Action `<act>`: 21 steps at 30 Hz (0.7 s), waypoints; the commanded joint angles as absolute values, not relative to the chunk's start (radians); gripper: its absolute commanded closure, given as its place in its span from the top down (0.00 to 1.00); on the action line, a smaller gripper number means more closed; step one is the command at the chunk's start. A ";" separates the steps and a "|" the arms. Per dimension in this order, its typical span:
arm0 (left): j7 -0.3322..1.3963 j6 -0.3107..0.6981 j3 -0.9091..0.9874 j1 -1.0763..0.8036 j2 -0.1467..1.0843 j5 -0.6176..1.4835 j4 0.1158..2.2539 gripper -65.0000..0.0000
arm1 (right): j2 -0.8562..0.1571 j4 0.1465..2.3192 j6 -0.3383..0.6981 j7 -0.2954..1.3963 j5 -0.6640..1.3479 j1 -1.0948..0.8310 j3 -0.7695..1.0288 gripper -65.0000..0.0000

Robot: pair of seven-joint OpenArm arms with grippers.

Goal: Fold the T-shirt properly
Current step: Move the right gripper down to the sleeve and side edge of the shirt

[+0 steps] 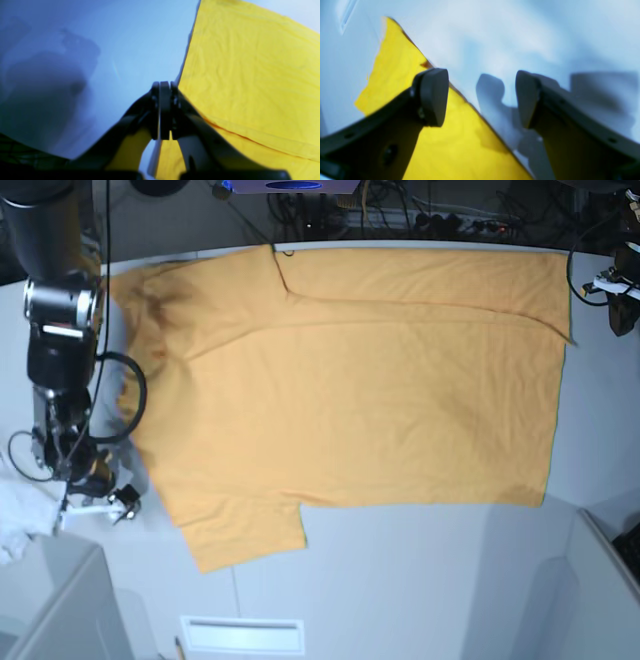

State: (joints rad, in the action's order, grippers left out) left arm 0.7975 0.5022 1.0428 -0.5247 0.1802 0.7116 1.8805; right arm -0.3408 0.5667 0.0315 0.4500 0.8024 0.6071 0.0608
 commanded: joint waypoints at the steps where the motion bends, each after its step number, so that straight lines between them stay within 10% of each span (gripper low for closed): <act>1: 0.776 0.506 1.052 -0.536 0.193 0.725 1.894 0.00 | -0.357 0.506 0.065 0.403 0.802 0.679 0.039 0.62; 7: 0.776 0.506 1.061 -0.556 0.193 0.723 1.893 0.00 | -0.317 0.173 0.254 0.202 0.802 0.831 -0.177 0.62; 21: 0.776 0.506 1.061 -0.556 0.193 0.723 1.891 0.00 | -0.278 0.168 0.309 0.237 0.799 0.828 -0.216 0.61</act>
State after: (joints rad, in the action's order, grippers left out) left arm 0.7975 0.5022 1.0527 -0.5488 0.1776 0.7109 1.8782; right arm -0.2714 0.1570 0.3004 0.2249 0.8032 0.7990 -0.2142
